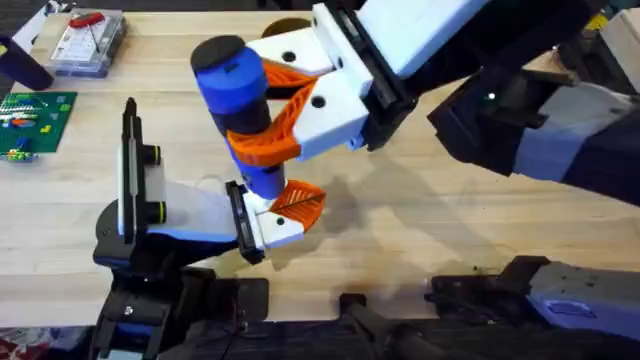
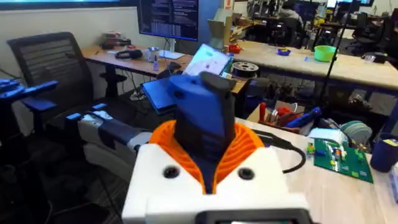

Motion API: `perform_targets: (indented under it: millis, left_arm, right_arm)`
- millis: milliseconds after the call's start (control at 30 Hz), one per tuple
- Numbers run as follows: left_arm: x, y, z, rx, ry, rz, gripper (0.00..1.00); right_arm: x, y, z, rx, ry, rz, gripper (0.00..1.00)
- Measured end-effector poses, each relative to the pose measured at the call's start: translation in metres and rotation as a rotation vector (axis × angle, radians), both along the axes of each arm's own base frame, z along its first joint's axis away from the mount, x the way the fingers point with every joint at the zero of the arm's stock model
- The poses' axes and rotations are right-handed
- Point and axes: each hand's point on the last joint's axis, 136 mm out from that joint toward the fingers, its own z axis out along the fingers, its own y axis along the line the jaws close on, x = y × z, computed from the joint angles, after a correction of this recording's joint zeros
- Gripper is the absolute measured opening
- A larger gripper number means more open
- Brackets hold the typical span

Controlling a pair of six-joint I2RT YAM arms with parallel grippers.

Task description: Pick up the gripper from the table and insert it into the empty holder that is missing its gripper. Then pick up a screw, insert it into the mounting hole, and use the screwdriver to tighten it. Finally, clean up the table by picking up the vegetable and placing it into the bucket.

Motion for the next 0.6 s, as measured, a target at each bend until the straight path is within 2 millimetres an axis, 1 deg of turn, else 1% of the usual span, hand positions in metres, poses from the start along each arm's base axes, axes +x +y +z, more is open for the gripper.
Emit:
perform_targets:
  millis: [600]
  left_arm:
    - [0.0000, 0.0000, -0.0002, 0.000, 0.001, 0.000, 0.015]
  right_arm:
    - [-0.0003, 0.0005, -0.0028, -0.004, 0.007, -0.002, 0.040]
